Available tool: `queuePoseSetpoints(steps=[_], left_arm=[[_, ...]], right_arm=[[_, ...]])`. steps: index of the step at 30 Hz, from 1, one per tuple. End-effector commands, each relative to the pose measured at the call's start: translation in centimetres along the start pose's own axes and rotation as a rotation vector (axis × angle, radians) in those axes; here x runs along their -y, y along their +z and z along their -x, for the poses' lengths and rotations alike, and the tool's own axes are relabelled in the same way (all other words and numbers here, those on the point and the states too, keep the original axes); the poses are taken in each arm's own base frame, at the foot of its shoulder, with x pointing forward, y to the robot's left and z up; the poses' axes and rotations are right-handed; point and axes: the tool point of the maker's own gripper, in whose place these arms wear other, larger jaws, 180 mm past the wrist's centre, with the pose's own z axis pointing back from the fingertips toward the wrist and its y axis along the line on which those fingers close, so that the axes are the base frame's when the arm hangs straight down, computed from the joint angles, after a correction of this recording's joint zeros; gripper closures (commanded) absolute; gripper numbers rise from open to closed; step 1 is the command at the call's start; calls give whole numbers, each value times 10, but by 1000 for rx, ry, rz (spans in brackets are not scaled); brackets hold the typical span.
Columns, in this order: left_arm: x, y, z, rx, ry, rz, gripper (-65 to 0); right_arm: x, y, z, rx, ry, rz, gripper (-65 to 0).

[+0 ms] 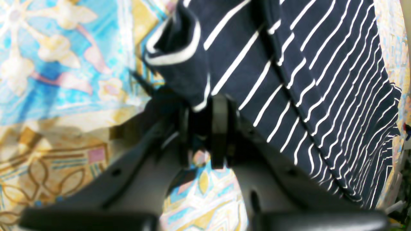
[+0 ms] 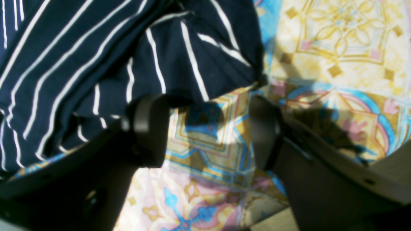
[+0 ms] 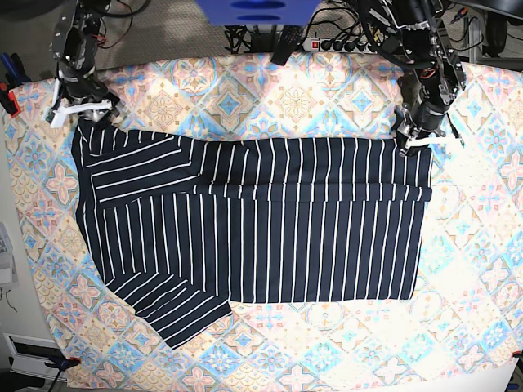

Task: Fold the T-shirt properly
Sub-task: 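Regrasp the folded shirt edge with both grippers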

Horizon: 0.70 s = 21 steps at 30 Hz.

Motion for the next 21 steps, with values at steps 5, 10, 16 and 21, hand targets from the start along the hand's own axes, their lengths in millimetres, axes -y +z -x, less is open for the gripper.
queuePoseSetpoints(steps=[5,10,16,21], left_arm=[[5,1,-11,26,-15,16,-83],[4,1,-10,25,-17,14,-83],[3,2,-11,27,-17,12,-83],[3,2,-11,27,-17,12,-81]], right_arm=[[-9,-7,-21,38,-64,-34,-426],[-9,-21,-10,2,-146,-44,-425],[-8,-30,-9,-8,-168,-36,-425],[-16,-40,-14,-3,-185,-47,-405]])
